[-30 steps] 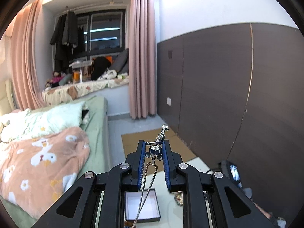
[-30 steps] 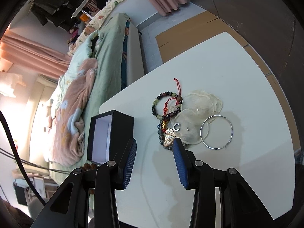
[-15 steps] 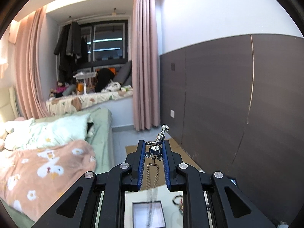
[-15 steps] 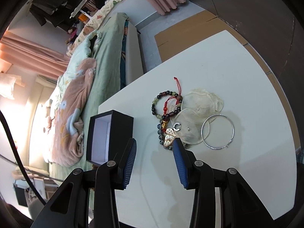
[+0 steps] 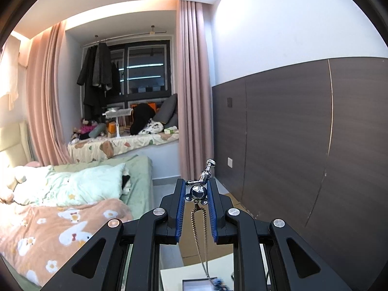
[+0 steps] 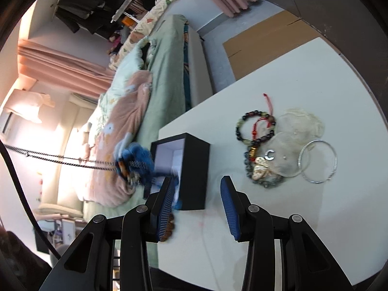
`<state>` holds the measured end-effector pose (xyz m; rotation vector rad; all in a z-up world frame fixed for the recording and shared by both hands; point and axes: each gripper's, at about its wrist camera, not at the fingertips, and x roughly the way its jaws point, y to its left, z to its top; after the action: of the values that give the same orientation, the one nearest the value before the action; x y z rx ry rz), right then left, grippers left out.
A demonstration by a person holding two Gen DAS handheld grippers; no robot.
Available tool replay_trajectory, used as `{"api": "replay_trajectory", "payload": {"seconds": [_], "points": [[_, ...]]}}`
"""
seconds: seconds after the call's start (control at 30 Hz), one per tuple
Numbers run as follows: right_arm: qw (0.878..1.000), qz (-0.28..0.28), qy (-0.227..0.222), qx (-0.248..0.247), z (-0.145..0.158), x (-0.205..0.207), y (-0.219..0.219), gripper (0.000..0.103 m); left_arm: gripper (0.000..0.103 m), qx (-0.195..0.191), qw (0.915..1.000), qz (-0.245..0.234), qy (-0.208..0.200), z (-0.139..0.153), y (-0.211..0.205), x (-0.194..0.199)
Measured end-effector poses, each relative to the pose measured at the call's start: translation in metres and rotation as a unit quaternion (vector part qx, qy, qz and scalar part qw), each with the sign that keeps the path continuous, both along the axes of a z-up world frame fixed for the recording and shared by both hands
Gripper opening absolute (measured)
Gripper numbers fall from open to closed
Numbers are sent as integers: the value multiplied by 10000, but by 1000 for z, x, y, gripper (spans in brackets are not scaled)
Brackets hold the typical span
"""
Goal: Organize jewelry
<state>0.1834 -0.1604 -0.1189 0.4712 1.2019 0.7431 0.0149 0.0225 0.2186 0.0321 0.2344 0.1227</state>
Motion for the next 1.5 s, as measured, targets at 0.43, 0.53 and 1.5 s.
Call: {"api": "replay_trajectory", "payload": {"seconds": [0.43, 0.53, 1.5], "points": [[9999, 51, 16, -148, -3, -1, 18, 41, 18, -69, 9997, 82, 205, -18, 12, 20], [9998, 61, 27, -169, -4, -1, 17, 41, 18, -77, 9997, 83, 199, -18, 14, 22], [9995, 9, 58, -309, -3, 2, 6, 41, 20, -505, 9894, -179, 1353, -103, 21, 75]]}}
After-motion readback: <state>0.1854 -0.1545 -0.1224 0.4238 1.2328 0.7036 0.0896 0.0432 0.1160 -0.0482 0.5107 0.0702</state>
